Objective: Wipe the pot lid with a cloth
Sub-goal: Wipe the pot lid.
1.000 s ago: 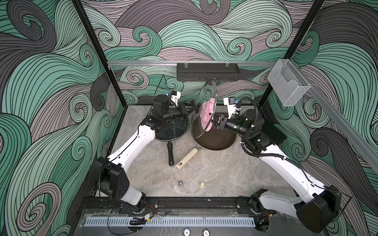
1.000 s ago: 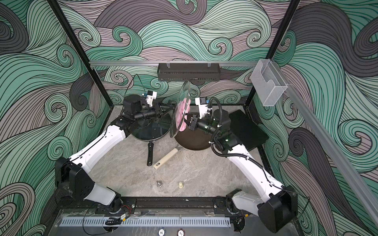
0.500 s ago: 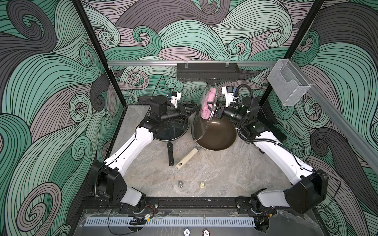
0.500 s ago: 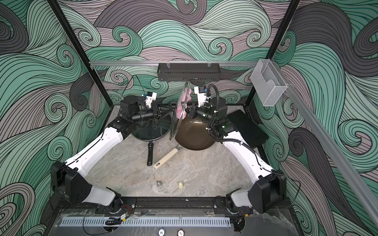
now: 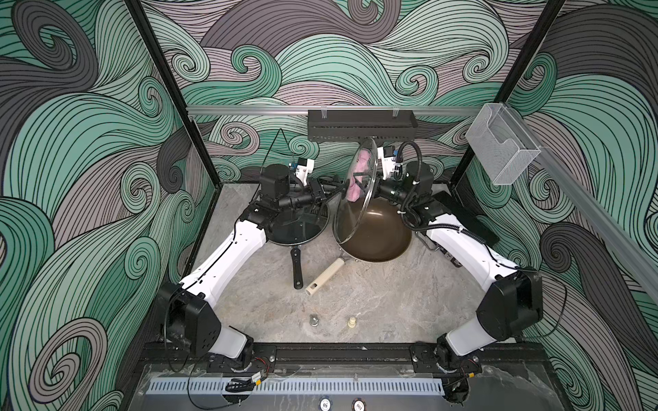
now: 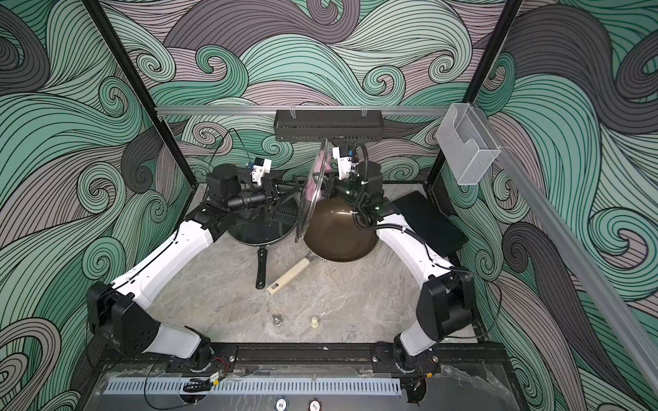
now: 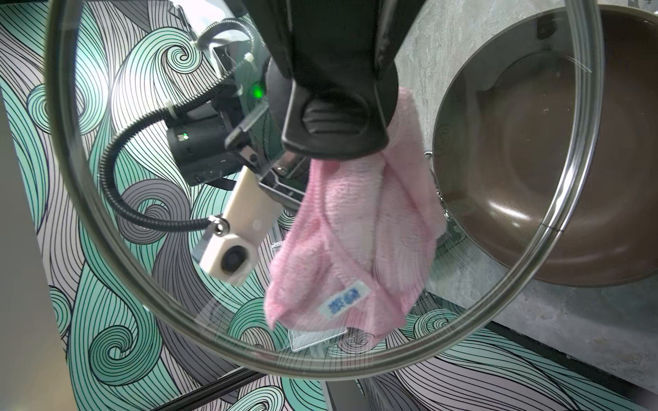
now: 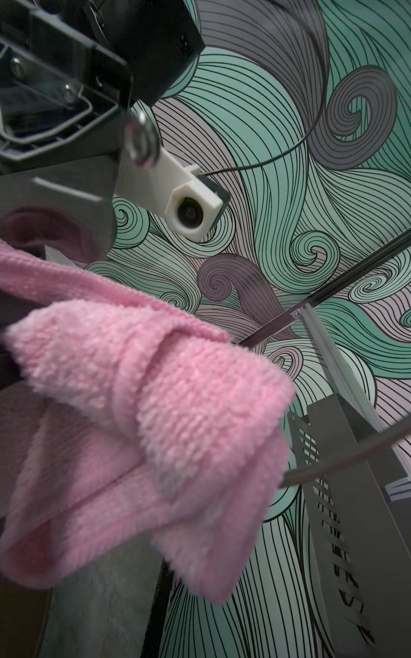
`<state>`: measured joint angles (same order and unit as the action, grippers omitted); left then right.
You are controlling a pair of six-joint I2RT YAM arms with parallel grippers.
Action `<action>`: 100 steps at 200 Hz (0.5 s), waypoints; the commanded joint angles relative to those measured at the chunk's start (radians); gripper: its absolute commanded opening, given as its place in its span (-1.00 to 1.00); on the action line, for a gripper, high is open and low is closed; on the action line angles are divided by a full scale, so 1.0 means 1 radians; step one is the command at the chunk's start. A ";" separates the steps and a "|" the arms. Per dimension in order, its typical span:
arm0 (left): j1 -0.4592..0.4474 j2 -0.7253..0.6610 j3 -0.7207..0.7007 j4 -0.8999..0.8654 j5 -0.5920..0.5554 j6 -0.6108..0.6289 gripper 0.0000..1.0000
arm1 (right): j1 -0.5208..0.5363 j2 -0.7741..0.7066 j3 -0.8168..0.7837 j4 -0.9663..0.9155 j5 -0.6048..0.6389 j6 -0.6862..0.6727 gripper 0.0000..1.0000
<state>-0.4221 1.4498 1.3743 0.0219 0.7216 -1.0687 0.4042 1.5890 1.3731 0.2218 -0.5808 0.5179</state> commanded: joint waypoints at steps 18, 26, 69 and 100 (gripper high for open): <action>-0.020 0.010 0.146 0.219 0.109 -0.013 -1.00 | 0.012 0.024 -0.055 0.104 -0.036 0.082 -1.00; -0.020 0.017 0.156 0.226 0.106 -0.017 -1.00 | 0.017 0.023 -0.074 0.126 -0.041 0.100 -1.00; -0.014 0.072 0.205 0.218 0.042 -0.007 -1.00 | 0.062 -0.016 -0.172 0.181 -0.056 0.142 -1.00; -0.004 0.121 0.220 0.216 -0.021 -0.009 -1.00 | 0.098 -0.100 -0.256 0.203 -0.048 0.155 -1.00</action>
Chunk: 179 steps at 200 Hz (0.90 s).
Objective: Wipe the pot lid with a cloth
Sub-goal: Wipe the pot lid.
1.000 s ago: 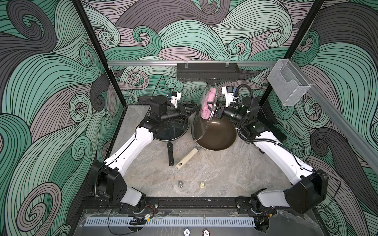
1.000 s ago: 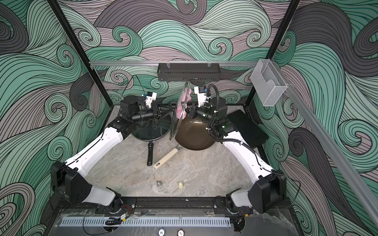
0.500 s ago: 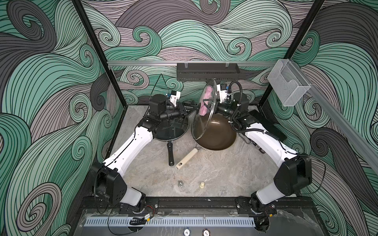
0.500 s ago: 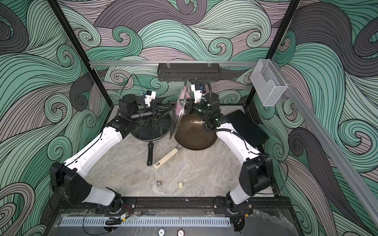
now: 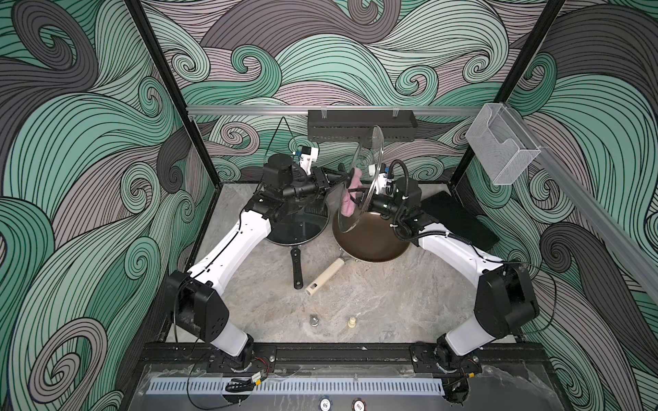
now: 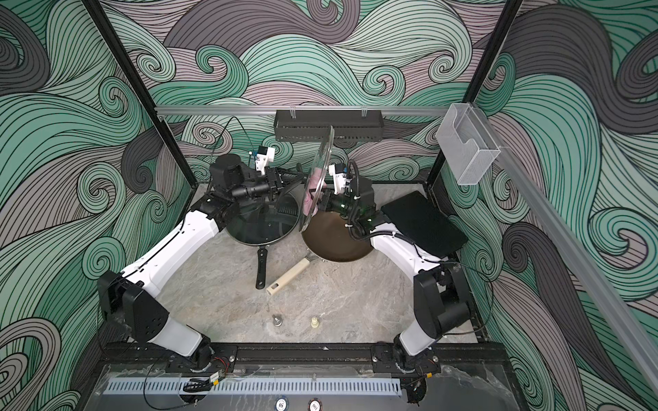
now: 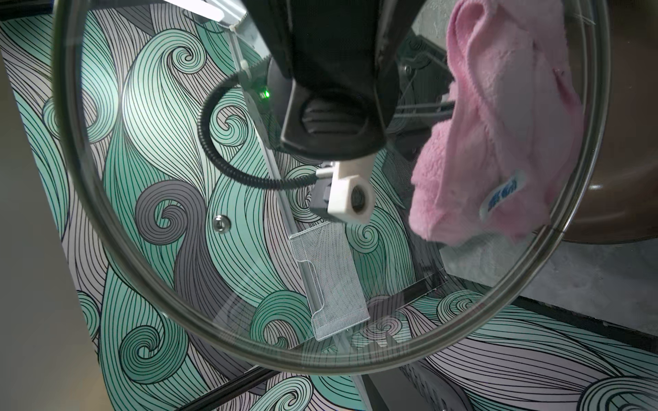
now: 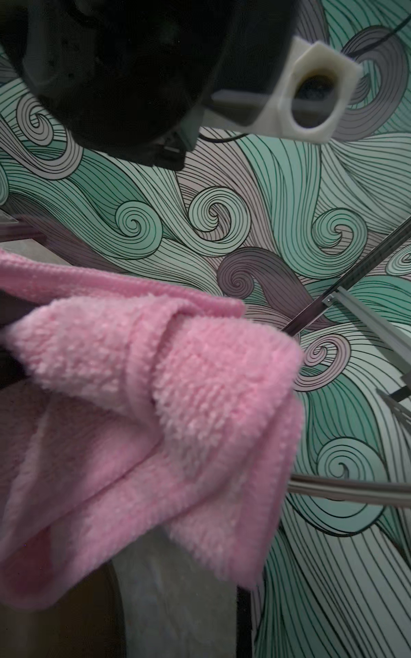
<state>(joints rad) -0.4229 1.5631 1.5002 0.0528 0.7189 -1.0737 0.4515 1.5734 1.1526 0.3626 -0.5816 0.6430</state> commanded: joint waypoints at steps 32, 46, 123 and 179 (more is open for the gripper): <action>0.006 0.051 0.087 0.192 -0.054 -0.009 -1.00 | 0.084 -0.195 -0.104 0.052 -0.029 0.026 -1.00; 0.008 0.061 0.079 0.189 -0.066 -0.006 -1.00 | 0.089 -0.240 -0.120 0.042 -0.020 0.026 -1.00; 0.012 0.016 -0.004 0.156 -0.029 0.022 -1.00 | 0.076 -0.372 -0.076 -0.119 0.078 -0.101 -1.00; 0.010 -0.060 -0.065 0.146 0.045 0.017 -1.00 | 0.017 -0.300 0.020 -0.127 0.098 -0.140 -1.00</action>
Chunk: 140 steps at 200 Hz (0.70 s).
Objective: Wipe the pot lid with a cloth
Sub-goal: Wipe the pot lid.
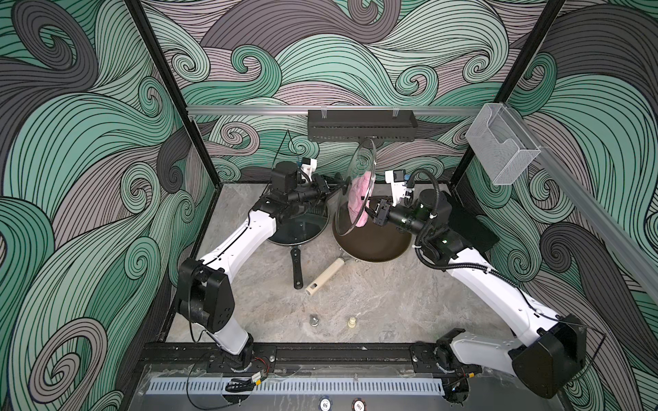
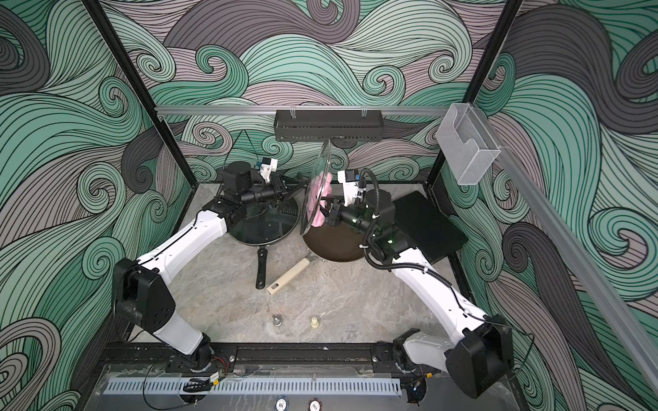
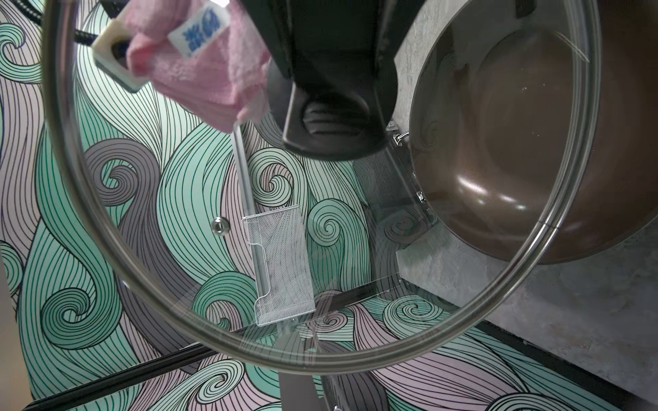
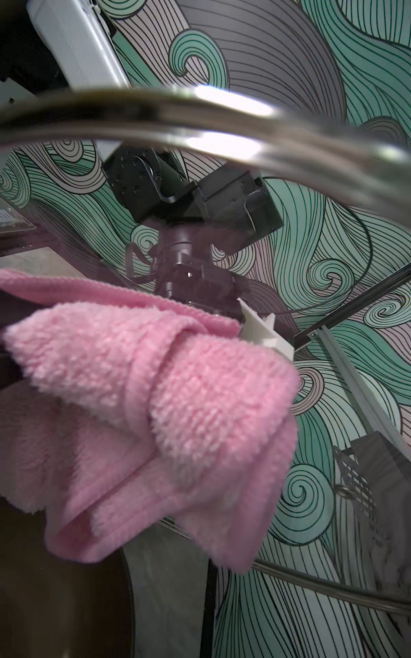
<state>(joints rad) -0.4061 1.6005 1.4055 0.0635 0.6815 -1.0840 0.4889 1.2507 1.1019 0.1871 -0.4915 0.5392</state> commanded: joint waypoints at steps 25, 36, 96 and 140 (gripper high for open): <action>-0.010 -0.122 0.022 0.149 0.122 0.008 -1.00 | -0.054 0.080 0.125 0.048 0.004 -0.042 -1.00; -0.010 -0.131 0.018 0.160 0.135 -0.005 -1.00 | -0.066 0.111 0.153 0.045 -0.003 -0.042 -1.00; -0.012 -0.195 0.052 0.168 0.150 -0.016 -1.00 | -0.075 0.275 0.230 0.090 -0.060 0.013 -1.00; -0.013 -0.215 0.082 0.156 0.124 0.007 -1.00 | -0.051 0.321 0.135 0.213 -0.100 0.118 -1.00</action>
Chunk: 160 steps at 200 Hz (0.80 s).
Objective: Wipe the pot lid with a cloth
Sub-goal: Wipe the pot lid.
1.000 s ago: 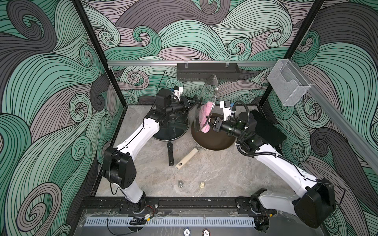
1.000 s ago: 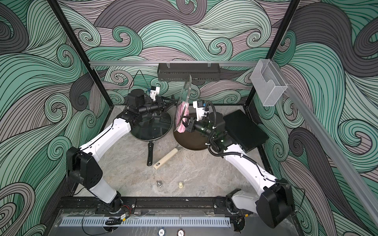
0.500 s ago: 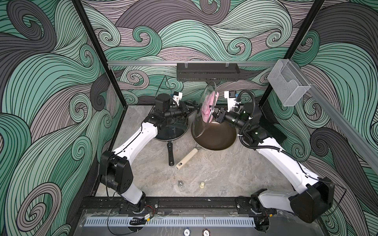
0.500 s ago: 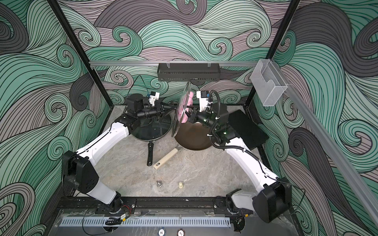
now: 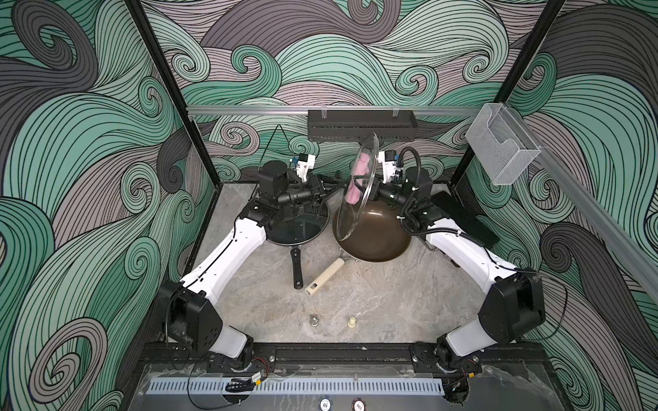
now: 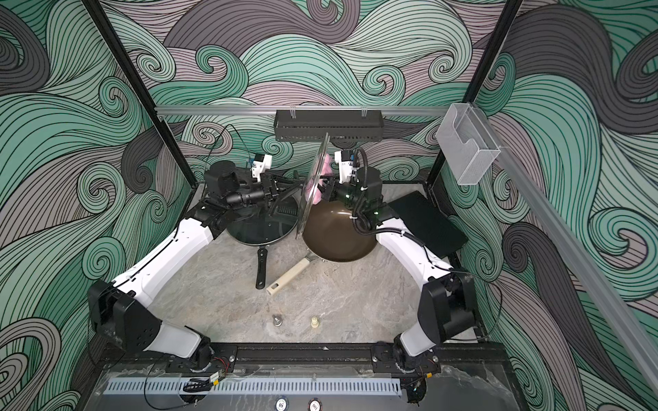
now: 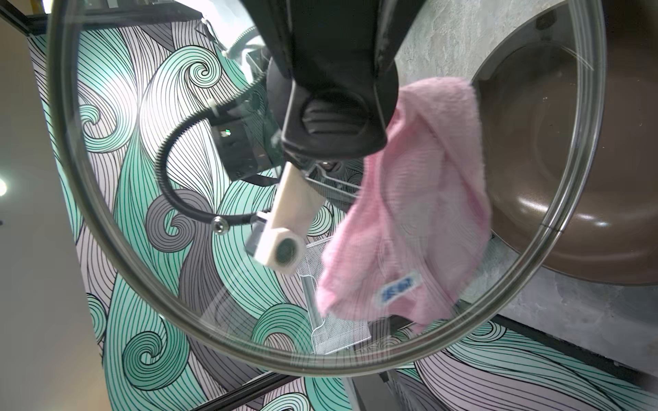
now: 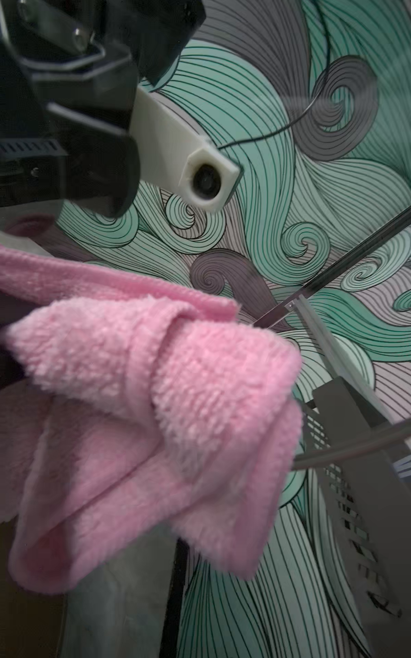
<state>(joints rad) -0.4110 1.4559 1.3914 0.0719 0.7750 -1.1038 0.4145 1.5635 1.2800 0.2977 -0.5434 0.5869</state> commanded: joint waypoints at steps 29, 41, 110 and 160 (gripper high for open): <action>-0.008 -0.050 0.111 0.162 0.007 0.028 -1.00 | 0.073 0.000 -0.098 0.108 -0.041 0.071 -1.00; -0.008 -0.040 0.117 0.164 -0.007 0.032 -1.00 | 0.095 -0.007 -0.117 0.109 -0.042 0.074 -1.00; -0.006 0.024 0.167 -0.069 -0.125 0.245 -1.00 | 0.160 -0.202 -0.307 0.013 0.052 0.058 -1.00; -0.005 -0.007 0.184 -0.316 -0.175 0.443 -1.00 | 0.041 -0.383 -0.327 -0.499 0.293 -0.103 -1.00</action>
<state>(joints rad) -0.4118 1.5047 1.4723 -0.2363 0.6132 -0.8059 0.5243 1.2392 0.9550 0.0616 -0.3840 0.5579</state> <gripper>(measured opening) 0.318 0.062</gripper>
